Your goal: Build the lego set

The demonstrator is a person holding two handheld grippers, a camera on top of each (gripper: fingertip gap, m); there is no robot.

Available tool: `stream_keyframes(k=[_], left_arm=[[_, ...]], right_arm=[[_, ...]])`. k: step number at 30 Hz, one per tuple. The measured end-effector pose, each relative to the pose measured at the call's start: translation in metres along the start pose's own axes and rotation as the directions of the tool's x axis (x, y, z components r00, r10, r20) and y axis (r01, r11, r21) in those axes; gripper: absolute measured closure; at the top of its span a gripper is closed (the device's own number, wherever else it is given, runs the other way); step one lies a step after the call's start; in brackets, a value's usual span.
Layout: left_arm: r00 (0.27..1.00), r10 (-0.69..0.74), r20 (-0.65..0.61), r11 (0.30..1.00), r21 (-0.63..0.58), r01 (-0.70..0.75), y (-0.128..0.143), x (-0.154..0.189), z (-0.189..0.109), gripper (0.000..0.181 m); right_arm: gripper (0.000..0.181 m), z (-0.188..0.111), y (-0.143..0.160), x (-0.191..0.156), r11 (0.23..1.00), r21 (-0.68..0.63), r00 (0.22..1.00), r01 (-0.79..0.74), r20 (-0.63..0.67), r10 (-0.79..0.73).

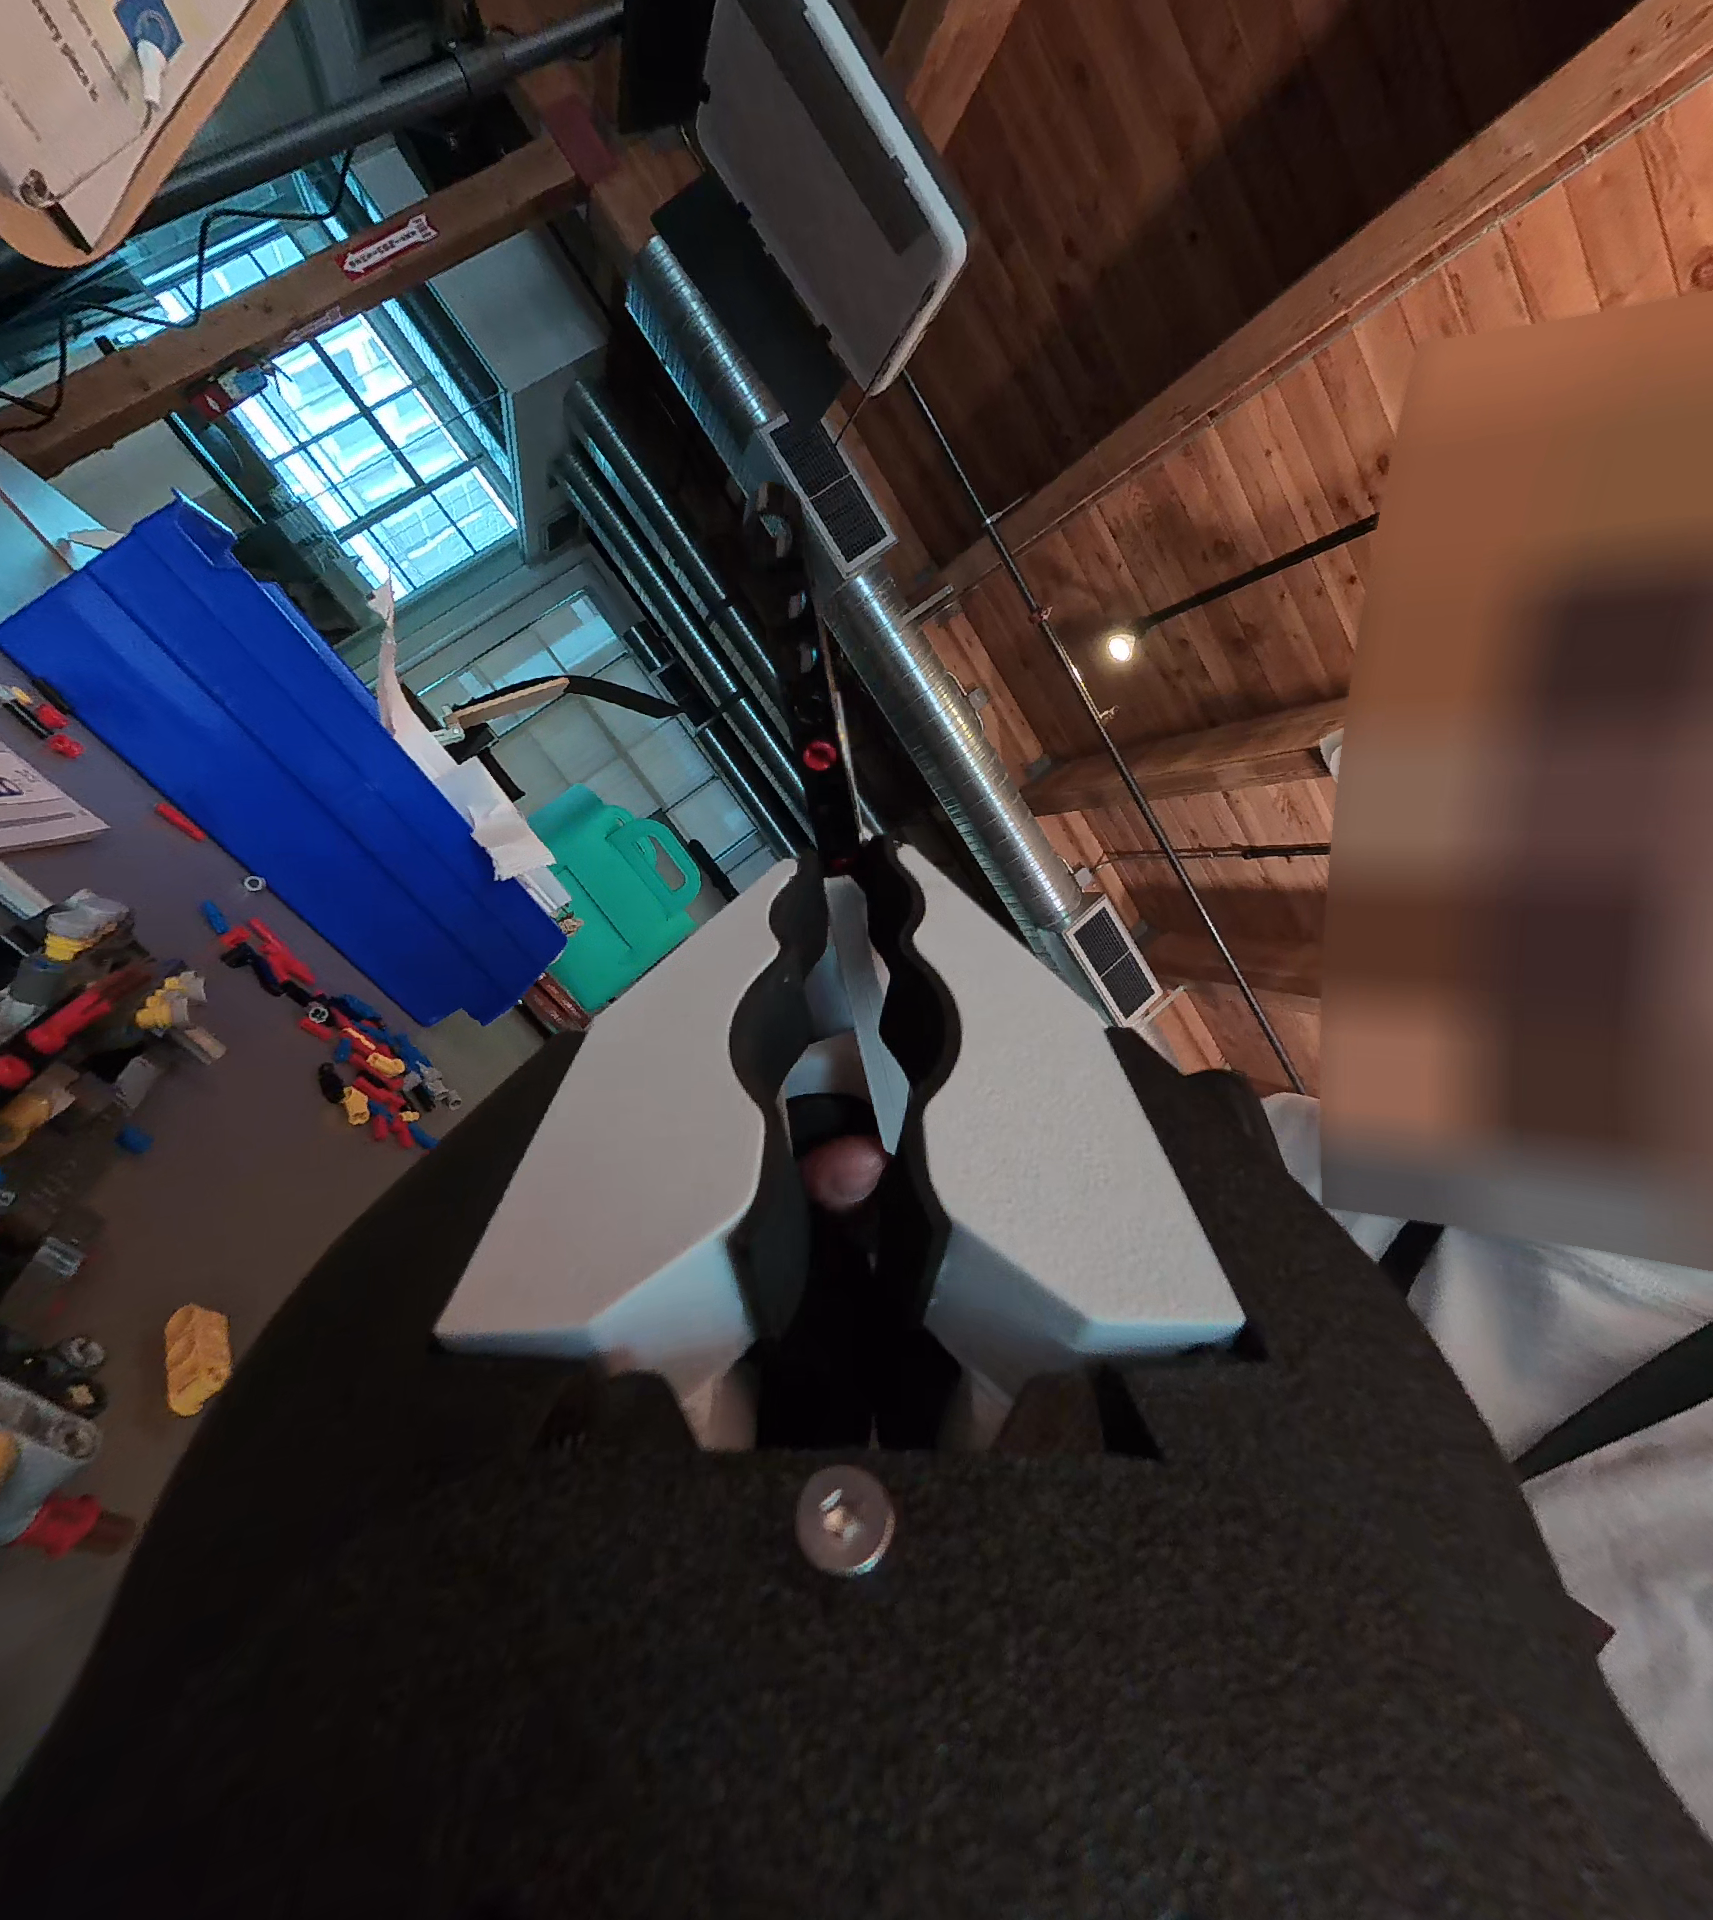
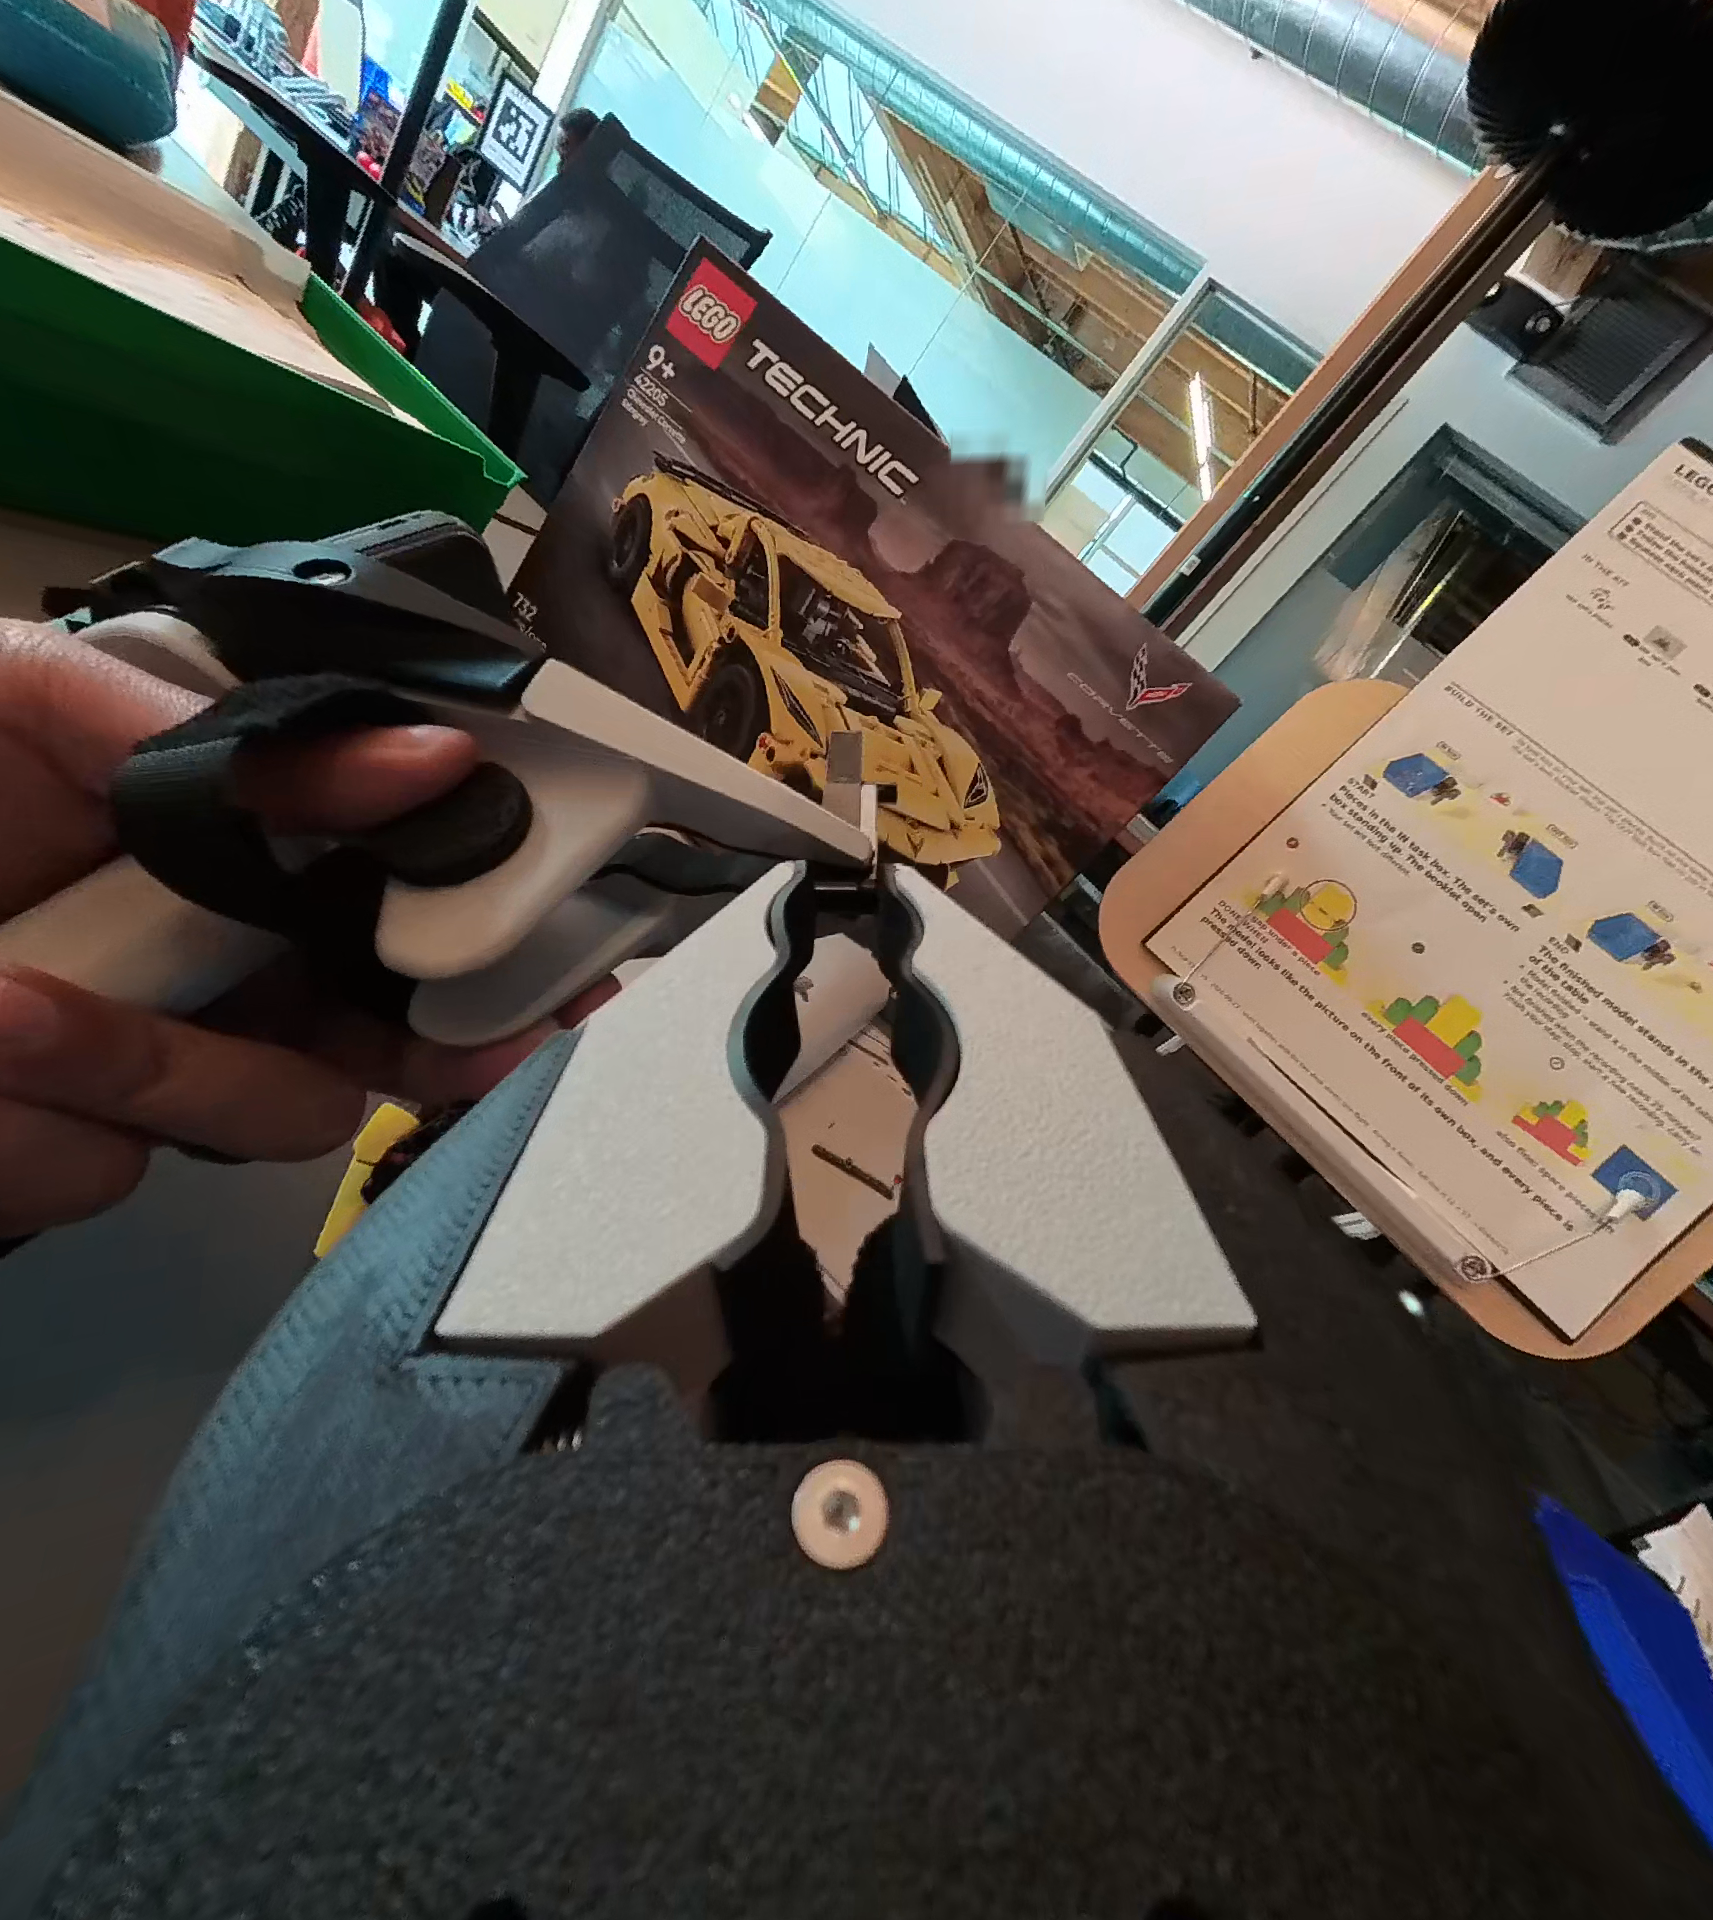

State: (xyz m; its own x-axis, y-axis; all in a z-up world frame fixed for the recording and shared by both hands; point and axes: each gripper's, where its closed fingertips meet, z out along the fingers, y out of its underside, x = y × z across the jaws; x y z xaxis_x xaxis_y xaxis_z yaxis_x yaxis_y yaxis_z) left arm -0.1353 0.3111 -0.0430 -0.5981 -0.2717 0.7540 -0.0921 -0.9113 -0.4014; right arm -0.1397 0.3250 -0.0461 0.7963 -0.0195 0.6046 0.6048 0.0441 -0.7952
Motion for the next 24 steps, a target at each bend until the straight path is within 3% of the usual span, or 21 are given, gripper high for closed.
stream_keyframes(k=[9, 14, 17, 19, 22, 24], left_arm=[[0.993, 0.103, 0.060, 0.993, -0.071, -0.099, 0.006, -0.002, 0.000, 0.175], [0.981, 0.157, 0.114, 0.984, -0.099, -0.146, 0.008, -0.009, -0.002, 0.175], [0.958, 0.209, 0.197, 0.974, -0.126, -0.187, 0.005, -0.022, -0.008, 0.176], [0.922, 0.280, 0.265, 0.956, -0.164, -0.243, 0.003, -0.032, -0.012, 0.175], [0.868, 0.368, 0.333, 0.926, -0.219, -0.309, 0.001, -0.041, -0.017, 0.175], [0.852, 0.396, 0.341, 0.914, -0.236, -0.331, -0.001, -0.041, -0.018, 0.175]], right_arm=[[0.162, -0.005, 0.003, 0.002, 0.990, 0.014, 0.988, -0.141, 0.060, 0.140], [0.153, -0.019, 0.015, 0.002, 0.981, 0.013, 0.967, -0.196, 0.167, 0.191], [0.158, -0.024, 0.043, 0.018, 0.975, -0.058, 0.968, -0.212, 0.125, 0.218], [0.159, -0.025, 0.072, 0.033, 0.940, -0.144, 0.941, -0.309, 0.096, 0.324], [0.162, -0.022, 0.127, 0.055, 0.825, -0.299, 0.865, -0.479, -0.001, 0.501], [0.158, -0.018, 0.146, 0.057, 0.725, -0.358, 0.783, -0.588, -0.025, 0.622]])
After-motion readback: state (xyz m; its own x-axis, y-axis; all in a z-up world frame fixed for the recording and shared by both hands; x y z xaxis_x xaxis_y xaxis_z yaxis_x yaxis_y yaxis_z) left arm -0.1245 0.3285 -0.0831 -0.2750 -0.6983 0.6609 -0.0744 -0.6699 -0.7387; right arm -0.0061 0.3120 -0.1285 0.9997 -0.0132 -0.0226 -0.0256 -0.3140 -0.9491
